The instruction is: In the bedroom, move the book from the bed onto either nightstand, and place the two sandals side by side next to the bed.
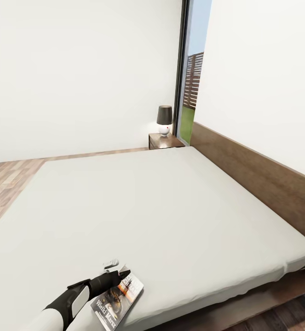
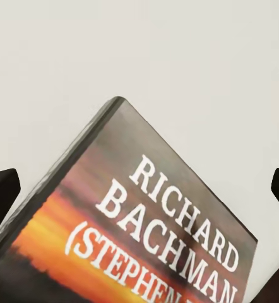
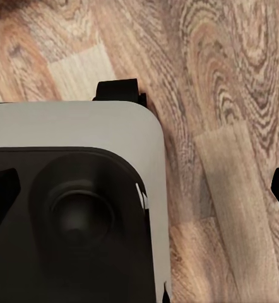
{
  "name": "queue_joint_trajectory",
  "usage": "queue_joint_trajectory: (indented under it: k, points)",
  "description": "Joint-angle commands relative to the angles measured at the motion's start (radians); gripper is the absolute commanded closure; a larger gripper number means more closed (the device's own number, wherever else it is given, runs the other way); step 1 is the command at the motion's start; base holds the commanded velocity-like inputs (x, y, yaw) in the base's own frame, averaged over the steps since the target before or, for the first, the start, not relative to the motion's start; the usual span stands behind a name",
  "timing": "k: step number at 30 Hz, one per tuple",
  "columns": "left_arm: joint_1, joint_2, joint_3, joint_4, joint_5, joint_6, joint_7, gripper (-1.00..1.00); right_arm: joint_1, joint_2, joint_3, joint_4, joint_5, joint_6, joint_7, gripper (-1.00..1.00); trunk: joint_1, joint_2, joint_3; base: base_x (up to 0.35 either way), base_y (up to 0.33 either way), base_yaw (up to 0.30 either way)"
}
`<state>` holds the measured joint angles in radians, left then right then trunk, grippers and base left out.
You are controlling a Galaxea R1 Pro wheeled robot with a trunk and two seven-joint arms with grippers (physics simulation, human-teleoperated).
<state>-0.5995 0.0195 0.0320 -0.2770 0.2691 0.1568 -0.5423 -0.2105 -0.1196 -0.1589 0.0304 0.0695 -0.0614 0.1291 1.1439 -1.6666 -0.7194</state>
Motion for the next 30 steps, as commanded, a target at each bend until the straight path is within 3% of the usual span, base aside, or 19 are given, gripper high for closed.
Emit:
queue_joint_trajectory:
  k: [1,30]
  points:
    - [0.0,0.0,0.003,-0.001,0.007,0.01,-0.004,-1.0,-0.001,-0.001,-0.008,0.003,0.007,-0.006,0.003,-1.0,0.0,0.0,-0.001,0.0,0.0,-0.009]
    - [0.0,0.0,0.003,-0.001,0.007,0.01,-0.004,-1.0,-0.001,-0.001,-0.008,0.003,0.007,-0.006,0.003,-1.0,0.0,0.0,-0.001,0.0,0.0,-0.002]
